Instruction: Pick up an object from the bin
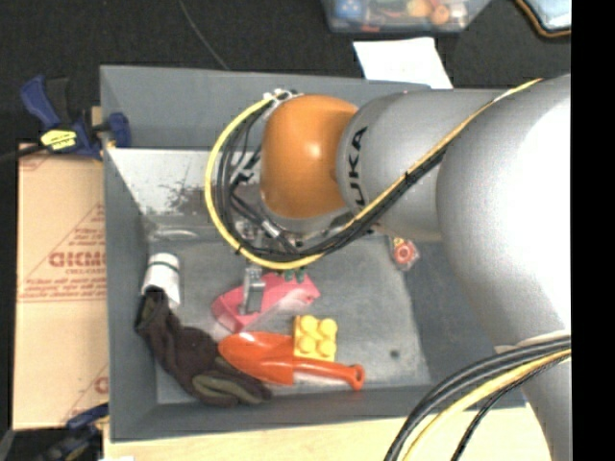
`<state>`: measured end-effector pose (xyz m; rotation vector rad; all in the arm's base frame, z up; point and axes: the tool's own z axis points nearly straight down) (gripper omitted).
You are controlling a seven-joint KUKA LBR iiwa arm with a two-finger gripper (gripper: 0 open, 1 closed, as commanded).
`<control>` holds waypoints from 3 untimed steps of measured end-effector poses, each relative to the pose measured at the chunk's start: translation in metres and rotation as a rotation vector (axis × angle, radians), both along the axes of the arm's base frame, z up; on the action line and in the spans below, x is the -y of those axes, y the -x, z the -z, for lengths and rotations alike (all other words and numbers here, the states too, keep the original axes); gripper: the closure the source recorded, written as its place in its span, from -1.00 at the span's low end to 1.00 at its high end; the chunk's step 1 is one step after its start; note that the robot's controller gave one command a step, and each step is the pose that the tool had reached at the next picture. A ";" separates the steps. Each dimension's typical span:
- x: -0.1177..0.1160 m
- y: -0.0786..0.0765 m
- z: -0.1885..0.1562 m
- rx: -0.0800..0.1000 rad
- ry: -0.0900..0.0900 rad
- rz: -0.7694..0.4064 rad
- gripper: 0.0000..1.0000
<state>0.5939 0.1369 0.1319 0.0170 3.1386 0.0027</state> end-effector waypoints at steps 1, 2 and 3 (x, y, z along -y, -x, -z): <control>0.046 0.020 0.048 0.004 0.001 -0.136 -1.00; 0.046 -0.010 0.043 0.010 0.000 -0.179 1.00; 0.046 -0.010 0.043 0.010 0.000 -0.178 1.00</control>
Offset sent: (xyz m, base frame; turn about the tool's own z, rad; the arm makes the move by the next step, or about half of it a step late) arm 0.0085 -0.0448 -0.0440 -0.1822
